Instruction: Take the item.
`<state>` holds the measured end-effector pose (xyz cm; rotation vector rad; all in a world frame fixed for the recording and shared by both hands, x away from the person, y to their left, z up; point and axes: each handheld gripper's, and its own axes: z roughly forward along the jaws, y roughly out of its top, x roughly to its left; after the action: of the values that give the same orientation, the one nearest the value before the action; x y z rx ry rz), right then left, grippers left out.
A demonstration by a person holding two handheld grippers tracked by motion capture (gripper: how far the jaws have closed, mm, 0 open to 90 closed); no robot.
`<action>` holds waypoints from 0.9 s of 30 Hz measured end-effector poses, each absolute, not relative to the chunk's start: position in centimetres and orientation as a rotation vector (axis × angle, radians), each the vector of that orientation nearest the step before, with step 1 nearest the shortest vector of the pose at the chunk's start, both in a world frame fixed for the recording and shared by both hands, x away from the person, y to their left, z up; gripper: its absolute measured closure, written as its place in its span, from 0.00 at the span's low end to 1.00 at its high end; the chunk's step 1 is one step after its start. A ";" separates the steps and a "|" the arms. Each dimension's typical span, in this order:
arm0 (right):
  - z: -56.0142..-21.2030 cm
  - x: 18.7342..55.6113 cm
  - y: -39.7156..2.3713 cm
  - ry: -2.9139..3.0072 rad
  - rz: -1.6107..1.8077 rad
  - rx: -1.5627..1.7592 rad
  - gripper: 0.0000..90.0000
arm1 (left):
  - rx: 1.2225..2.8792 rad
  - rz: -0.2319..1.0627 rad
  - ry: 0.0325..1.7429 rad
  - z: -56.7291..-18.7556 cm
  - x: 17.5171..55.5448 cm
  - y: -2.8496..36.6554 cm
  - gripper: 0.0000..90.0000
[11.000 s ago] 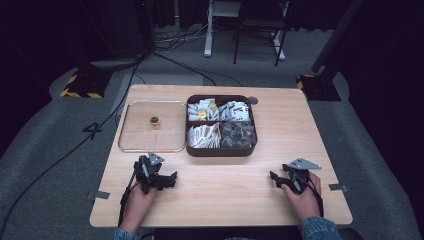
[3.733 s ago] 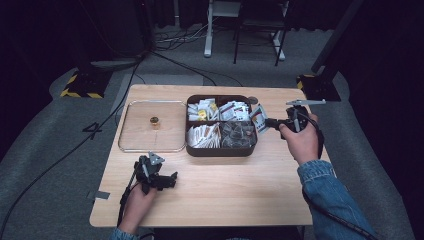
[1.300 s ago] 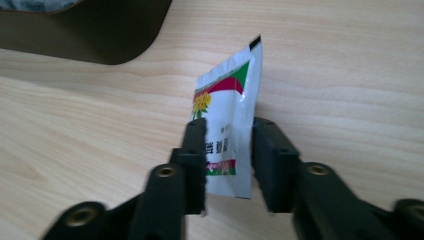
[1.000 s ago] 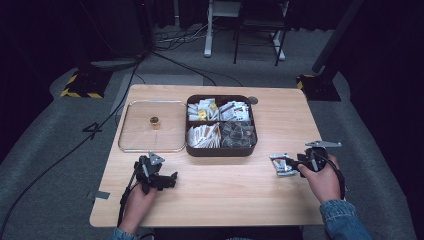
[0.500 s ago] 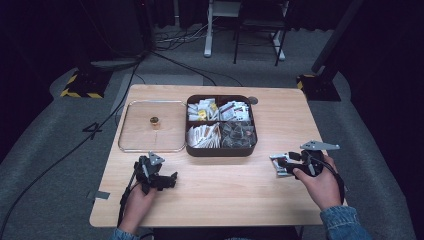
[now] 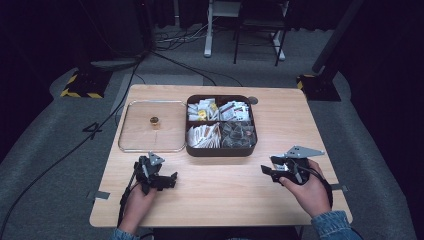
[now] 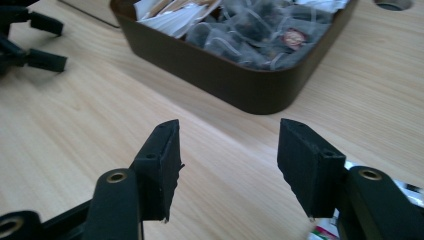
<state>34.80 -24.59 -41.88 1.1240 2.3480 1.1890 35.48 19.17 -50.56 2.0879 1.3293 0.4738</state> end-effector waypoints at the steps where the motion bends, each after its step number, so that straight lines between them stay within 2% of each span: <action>1: -42.0 34.7 -24.3 2.358 1.194 1.109 0.48 | 2.088 0.474 1.329 -50.6 35.5 19.2 0.00; 16: -45.9 33.3 -21.4 2.507 1.146 1.021 0.48 | 2.087 0.474 1.329 -50.6 35.5 19.2 0.00; 27: -48.3 32.2 -19.3 2.548 1.101 0.860 0.44 | 2.088 0.474 1.330 -50.6 35.5 19.2 0.00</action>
<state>32.23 -19.35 -48.33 0.8596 2.5477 1.1011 35.48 19.16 -50.56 2.0875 1.3299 0.4738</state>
